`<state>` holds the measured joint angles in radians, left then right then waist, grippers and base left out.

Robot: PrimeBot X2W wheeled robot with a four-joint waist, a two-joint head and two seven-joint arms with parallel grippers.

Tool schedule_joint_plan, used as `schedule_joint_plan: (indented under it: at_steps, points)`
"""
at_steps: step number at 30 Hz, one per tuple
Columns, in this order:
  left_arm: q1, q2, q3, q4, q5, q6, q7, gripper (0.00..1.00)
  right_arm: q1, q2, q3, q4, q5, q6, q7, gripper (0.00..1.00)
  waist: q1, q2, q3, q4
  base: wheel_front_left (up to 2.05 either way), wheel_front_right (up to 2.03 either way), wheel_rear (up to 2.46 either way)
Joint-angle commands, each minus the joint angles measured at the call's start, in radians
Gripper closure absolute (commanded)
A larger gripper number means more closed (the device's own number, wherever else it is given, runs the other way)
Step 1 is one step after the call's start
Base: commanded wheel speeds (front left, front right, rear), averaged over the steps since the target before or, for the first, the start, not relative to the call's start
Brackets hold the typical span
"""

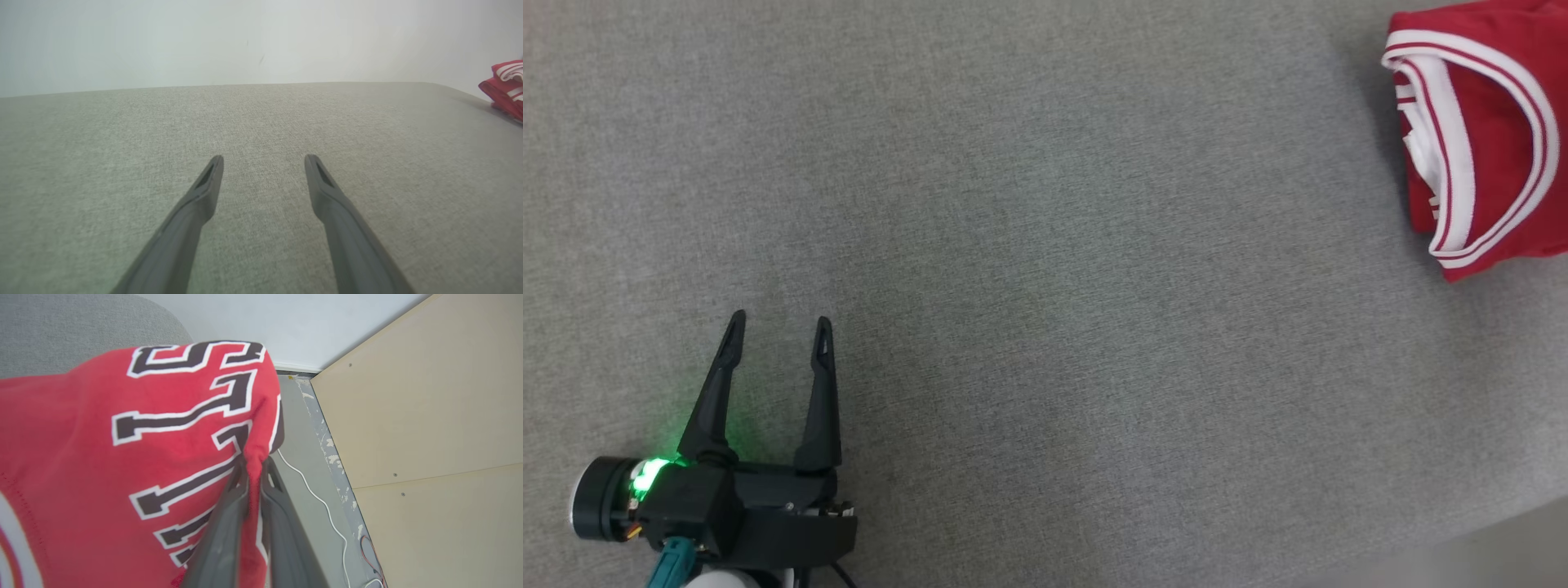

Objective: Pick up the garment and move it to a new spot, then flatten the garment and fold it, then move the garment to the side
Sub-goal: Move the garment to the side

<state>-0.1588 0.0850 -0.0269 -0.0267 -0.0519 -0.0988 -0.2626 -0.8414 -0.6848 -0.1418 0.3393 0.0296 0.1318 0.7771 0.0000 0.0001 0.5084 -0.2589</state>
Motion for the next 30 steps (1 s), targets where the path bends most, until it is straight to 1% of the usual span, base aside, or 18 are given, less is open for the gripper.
schedule_joint_plan:
  at_steps: [1, 2, 3, 4, 5, 6, 8, 11, 13, 16, 21, 24, 28, 30]
  points:
    - [-0.016, 0.008, -0.001, 0.004, 0.004, -0.004, -0.002, 0.00, 0.018, 0.001, -0.015, 0.012, -0.026, -0.002, -0.028, 1.00, 0.0000, -0.0001, 0.013, 0.010, 0.00, 0.00, 0.00]
    - [-0.018, 0.008, -0.004, 0.005, 0.005, -0.005, -0.002, 0.00, 0.023, 0.000, -0.033, 0.024, -0.044, -0.002, -0.052, 1.00, 0.0000, -0.0001, 0.015, 0.014, 0.00, 0.00, 0.00]
    - [-0.020, 0.008, -0.005, 0.005, 0.006, -0.006, -0.002, 0.00, 0.030, 0.006, -0.050, 0.037, -0.060, -0.002, -0.070, 0.95, 0.0000, -0.0001, 0.016, 0.018, 0.00, 0.00, 0.00]
    - [-0.020, 0.008, -0.007, 0.004, 0.007, -0.007, -0.002, 0.00, 0.040, 0.009, -0.069, 0.056, -0.075, -0.002, -0.088, 0.61, 0.0000, -0.0001, 0.016, 0.021, 0.00, 0.00, 0.00]
    - [-0.018, 0.009, -0.008, 0.002, 0.008, -0.008, -0.002, 0.00, 0.046, 0.013, -0.085, 0.070, -0.090, -0.002, -0.110, 0.51, 0.0000, -0.0001, 0.016, 0.023, 0.00, 0.00, 0.00]
    - [-0.015, 0.009, -0.009, 0.002, 0.010, -0.009, -0.002, 0.00, 0.046, 0.018, -0.102, 0.077, -0.107, -0.002, -0.134, 0.00, 0.0000, -0.0001, 0.014, 0.025, 0.00, 0.00, 0.00]
    - [-0.007, 0.010, -0.009, 0.004, 0.011, -0.009, -0.002, 0.00, 0.047, 0.033, -0.118, 0.090, -0.143, -0.002, -0.171, 0.00, 0.0000, -0.0001, 0.008, 0.026, 0.00, 0.00, 0.00]
    - [0.002, 0.010, -0.005, 0.008, 0.010, -0.008, -0.002, 0.00, 0.056, 0.043, -0.133, 0.087, -0.195, -0.002, -0.259, 0.00, 0.0000, -0.0001, -0.014, 0.028, 0.00, 0.00, 0.00]
    - [0.003, 0.004, -0.003, 0.007, 0.003, -0.003, -0.002, 0.00, 0.063, 0.069, -0.137, 0.080, -0.194, -0.002, -0.343, 0.00, 0.0000, -0.0001, -0.037, 0.030, 0.00, 0.00, 0.00]
    - [0.014, -0.005, -0.004, 0.014, -0.005, 0.000, -0.002, 0.00, 0.090, 0.125, -0.117, 0.068, -0.176, -0.002, -0.447, 0.00, 0.0000, -0.0001, -0.083, 0.032, 0.00, 0.00, 0.00]
    - [0.044, -0.018, -0.004, 0.026, -0.028, 0.005, -0.002, 0.00, 0.193, 0.224, -0.070, 0.004, -0.118, -0.002, -0.578, 0.00, 0.0000, -0.0001, -0.183, 0.047, 0.00, 0.00, 0.00]
    - [0.074, -0.023, 0.005, 0.020, -0.046, 0.005, -0.002, 0.00, 0.274, 0.282, -0.043, -0.052, -0.063, -0.002, -0.633, 0.00, 0.0000, -0.0001, -0.241, 0.059, 0.00, 0.00, 0.00]
    - [0.115, -0.031, 0.023, 0.046, -0.095, 0.016, -0.002, 0.00, 0.403, 0.396, -0.041, -0.135, 0.056, -0.002, -0.710, 0.00, 0.0000, -0.0001, -0.315, 0.082, 0.00, 0.00, 0.00]
    - [0.128, -0.034, 0.026, 0.069, -0.113, 0.021, -0.002, 0.00, 0.476, 0.415, -0.020, -0.161, 0.087, -0.002, -0.746, 0.00, 0.0000, -0.0001, -0.345, 0.100, 0.00, 0.00, 0.00]
